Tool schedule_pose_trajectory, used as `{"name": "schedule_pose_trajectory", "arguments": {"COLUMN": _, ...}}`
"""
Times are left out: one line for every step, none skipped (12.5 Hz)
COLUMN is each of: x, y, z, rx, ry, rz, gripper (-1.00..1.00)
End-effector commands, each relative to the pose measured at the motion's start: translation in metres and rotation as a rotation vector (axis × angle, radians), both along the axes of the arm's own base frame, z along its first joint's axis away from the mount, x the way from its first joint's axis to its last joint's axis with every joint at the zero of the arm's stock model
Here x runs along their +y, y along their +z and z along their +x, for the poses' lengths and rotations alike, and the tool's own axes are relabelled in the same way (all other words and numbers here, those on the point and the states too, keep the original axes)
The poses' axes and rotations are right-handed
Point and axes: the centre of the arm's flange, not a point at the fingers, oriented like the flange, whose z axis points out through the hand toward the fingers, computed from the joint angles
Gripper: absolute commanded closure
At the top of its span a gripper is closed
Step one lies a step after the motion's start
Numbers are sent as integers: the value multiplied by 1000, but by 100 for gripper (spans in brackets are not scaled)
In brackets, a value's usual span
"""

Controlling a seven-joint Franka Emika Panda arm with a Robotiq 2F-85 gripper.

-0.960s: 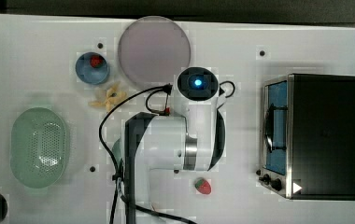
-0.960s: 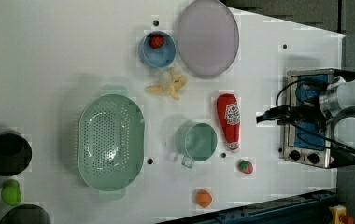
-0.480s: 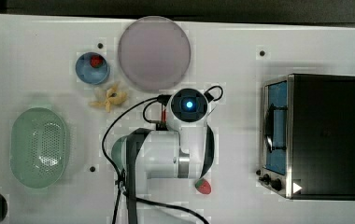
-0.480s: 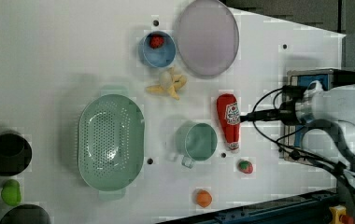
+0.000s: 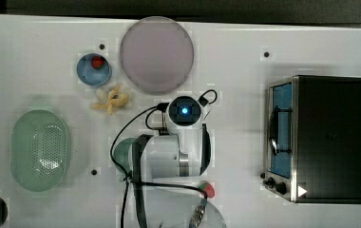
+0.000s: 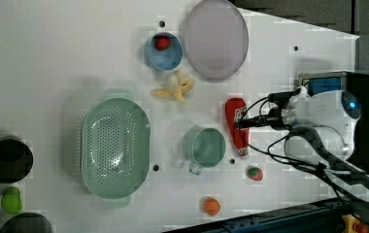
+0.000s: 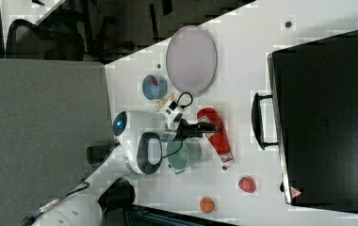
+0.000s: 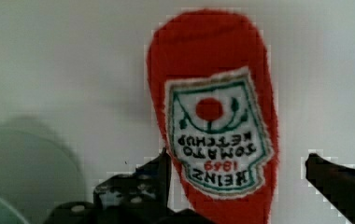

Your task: Pick Ketchup from the table and place it in strainer.

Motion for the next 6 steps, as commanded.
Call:
{"name": "schedule_pose_trajectory", "arguments": {"x": 11, "y": -11, "z": 0, "rx": -22, "ry": 69, "rz": 10, "gripper": -100}}
{"name": "schedule_pose_trajectory", "arguments": {"x": 11, "y": -16, "z": -1, "rx": -20, "ry": 70, "rz": 11, "gripper": -100}}
{"name": "schedule_pose_trajectory", "arguments": {"x": 12, "y": -18, "z": 0, "rx": -24, "ry": 71, "rz": 13, "gripper": -92}}
{"name": "schedule_pose_trajectory", "arguments": {"x": 13, "y": -18, "z": -1, "rx": -29, "ry": 72, "rz": 14, "gripper": -69}}
{"name": "schedule_pose_trajectory", "arguments": {"x": 12, "y": -19, "z": -2, "rx": -29, "ry": 70, "rz": 13, "gripper": -43}}
{"name": "schedule_pose_trajectory", "arguments": {"x": 12, "y": -13, "z": 2, "rx": -47, "ry": 70, "rz": 13, "gripper": -26}}
